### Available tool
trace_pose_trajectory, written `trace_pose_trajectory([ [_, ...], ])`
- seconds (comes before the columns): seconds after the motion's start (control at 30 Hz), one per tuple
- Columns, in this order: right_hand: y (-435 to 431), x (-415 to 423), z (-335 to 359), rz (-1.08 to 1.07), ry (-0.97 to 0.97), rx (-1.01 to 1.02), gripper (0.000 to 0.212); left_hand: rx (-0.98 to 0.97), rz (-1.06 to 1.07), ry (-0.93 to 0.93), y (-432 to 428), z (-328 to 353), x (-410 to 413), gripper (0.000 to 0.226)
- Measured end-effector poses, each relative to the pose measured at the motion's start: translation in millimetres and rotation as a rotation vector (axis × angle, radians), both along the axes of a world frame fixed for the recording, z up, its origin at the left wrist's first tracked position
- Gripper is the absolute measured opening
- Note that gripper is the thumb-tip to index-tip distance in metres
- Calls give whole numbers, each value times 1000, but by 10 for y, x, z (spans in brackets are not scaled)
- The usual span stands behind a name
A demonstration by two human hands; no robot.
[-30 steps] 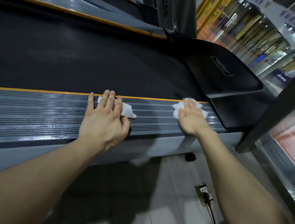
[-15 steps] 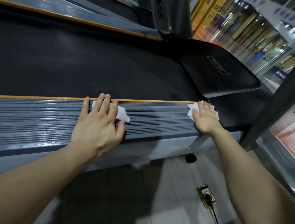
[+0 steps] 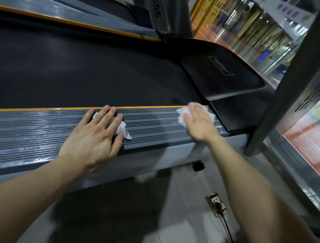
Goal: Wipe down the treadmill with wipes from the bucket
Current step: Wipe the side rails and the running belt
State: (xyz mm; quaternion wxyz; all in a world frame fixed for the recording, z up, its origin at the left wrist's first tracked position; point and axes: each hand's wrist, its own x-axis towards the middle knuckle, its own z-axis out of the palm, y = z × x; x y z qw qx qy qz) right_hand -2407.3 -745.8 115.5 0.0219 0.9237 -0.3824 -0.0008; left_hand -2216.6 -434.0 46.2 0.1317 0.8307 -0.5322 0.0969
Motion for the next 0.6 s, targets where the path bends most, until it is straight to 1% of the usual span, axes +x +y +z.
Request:
trace_pose_trajectory([
  [0.03,-153,-168,26,-79,-7,1,66,0,-1,4,-9,-13,1,74],
  [0.1,-235,-382,5,-132,-54,-12,68,9,-1,5,-20,-27,13,74],
  [0.2,83,-464,-175,-198,-173,-97,75,8,-4,8,-19,-27,9,76],
  [0.23,262,-422,-241,-188,-207,-133,77,4,-7,10,-17,-26,7,76],
  [0.3,683,-234,-383,-63,-246,-188,71,-5,-11,21,-20,-33,10,76],
  [0.37,1114,26,-511,105,-290,-199,60,-10,-17,26,-26,-40,8,76],
  [0.43,1425,228,-582,198,-365,-191,55,-7,-20,34,-19,-39,13,76],
  [0.5,1487,248,-612,251,-412,-204,52,-12,-26,42,-20,-36,14,76],
  [0.6,1277,52,-581,316,-438,-222,51,-29,-38,62,-30,-44,9,76],
])
